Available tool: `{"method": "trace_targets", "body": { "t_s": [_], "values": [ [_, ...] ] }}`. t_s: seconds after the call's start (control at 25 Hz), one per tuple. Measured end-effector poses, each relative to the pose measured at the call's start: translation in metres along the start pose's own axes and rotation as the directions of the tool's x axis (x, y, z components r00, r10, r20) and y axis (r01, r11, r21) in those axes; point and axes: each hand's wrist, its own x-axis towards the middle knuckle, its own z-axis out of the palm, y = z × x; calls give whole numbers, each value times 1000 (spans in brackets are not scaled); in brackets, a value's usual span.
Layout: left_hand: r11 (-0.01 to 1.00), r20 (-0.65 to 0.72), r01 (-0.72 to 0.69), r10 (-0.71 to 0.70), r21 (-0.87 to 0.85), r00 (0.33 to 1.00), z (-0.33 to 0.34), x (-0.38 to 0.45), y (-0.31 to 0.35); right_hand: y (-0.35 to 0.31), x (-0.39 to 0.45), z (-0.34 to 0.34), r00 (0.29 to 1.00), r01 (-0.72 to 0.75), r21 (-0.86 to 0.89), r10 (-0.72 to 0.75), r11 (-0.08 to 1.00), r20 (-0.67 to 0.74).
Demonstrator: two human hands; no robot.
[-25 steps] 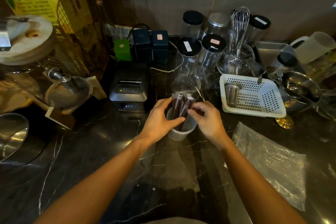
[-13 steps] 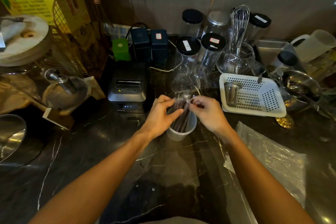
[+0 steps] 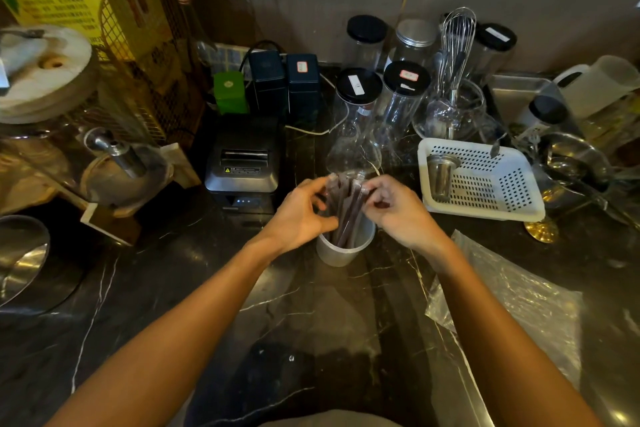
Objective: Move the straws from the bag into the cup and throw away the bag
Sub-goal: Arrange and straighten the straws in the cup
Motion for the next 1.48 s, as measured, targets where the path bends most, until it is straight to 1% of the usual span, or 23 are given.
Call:
{"method": "trace_targets", "body": {
  "t_s": [0.08,0.2,0.28,0.36,0.44,0.52,0.64,0.68,0.76,0.84,0.92,1.04,1.16,1.24,1.32,1.36,1.48],
  "values": [
    [997,9,5,-6,80,1000,3,-5,-2,2,-2,-3,999,-27,29,28,999,-15],
    [975,-52,-21,33,223,998,8,-8,-2,5,-5,-4,998,-54,45,55,997,-5],
    [965,-64,-47,65,257,996,10,-6,1,5,-5,-2,998,-59,31,59,998,-11],
    [967,-67,-42,61,253,996,10,-2,5,3,-2,2,1000,-24,25,24,999,8],
    [969,-40,-37,48,245,998,6,0,8,2,1,5,1000,16,-18,-15,1000,5],
    [972,27,-62,57,228,998,0,0,10,1,2,5,999,32,-47,-34,998,-31],
    [989,121,-61,44,136,992,-8,-2,9,2,1,4,998,30,-36,-32,999,-49],
    [990,114,-67,52,125,992,-9,-2,8,2,1,4,999,6,-22,-7,1000,-48],
    [991,47,-78,73,108,996,-8,-2,8,1,2,7,997,-62,67,65,996,-47],
    [998,-45,-59,60,21,997,-9,-1,10,0,3,8,992,-94,175,107,980,-67],
    [999,-106,-35,34,-15,994,-11,-1,12,-1,2,7,988,-107,233,130,967,-87],
    [999,-133,-50,49,0,990,-17,-2,18,-3,1,4,989,-74,257,105,964,-108],
    [996,-173,-76,82,43,981,-18,-1,23,-9,4,1,994,-16,289,46,957,-96],
    [985,-138,-110,128,133,982,-16,1,25,-13,6,2,997,7,301,16,953,-73],
    [955,-76,-145,170,257,982,-11,0,26,-14,6,5,997,5,305,19,952,-75],
    [944,-71,-150,178,295,981,-8,-1,27,-13,5,6,996,5,306,22,952,-84],
    [938,-120,-161,206,306,971,-9,-6,25,-9,2,7,990,21,285,20,958,-140]
  ]
}}
